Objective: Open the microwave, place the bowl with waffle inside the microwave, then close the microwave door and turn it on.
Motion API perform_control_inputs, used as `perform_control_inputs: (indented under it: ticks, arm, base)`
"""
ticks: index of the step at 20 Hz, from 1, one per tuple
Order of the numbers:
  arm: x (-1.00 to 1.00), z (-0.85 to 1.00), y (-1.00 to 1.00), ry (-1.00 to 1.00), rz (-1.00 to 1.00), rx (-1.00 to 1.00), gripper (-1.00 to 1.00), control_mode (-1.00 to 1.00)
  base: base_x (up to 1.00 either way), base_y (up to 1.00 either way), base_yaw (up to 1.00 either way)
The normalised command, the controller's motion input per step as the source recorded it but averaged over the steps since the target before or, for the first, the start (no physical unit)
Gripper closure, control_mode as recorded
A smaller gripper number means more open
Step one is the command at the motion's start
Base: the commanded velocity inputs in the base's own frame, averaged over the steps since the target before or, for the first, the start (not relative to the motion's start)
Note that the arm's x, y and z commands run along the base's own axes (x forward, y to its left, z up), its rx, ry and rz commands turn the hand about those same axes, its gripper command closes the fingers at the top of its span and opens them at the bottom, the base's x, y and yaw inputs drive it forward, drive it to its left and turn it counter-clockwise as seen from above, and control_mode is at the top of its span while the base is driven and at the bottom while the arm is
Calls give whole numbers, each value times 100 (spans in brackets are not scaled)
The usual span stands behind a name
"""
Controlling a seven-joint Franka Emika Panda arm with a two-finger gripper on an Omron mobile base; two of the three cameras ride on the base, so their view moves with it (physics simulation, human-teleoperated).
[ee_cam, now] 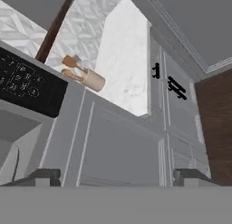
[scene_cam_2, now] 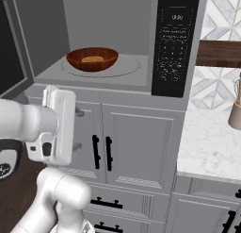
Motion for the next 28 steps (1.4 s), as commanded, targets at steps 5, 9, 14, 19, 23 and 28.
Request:
perform_control_inputs:
  ticks: [5, 9, 14, 19, 23, 28]
  arm:
    - [14, -38, 0, 6, -35, -25, -100, -100]
    - [27, -39, -16, 3, -30, -20, -100, -100]
    - [17, -54, -3, 0, -26, -9, -100, -100]
    - [1, -57, 7, -1, -11, 0, -100, -100]
    - [0, -50, 29, 0, -2, 0, -100, -100]
    - [0, -52, 18, -2, -2, 0, -100, -100]
  base:
    - [0, 0, 0]
    - [0, 0, 0]
    - [0, 0, 0]
    - [0, 0, 0]
    - [0, 0, 0]
    - [0, 0, 0]
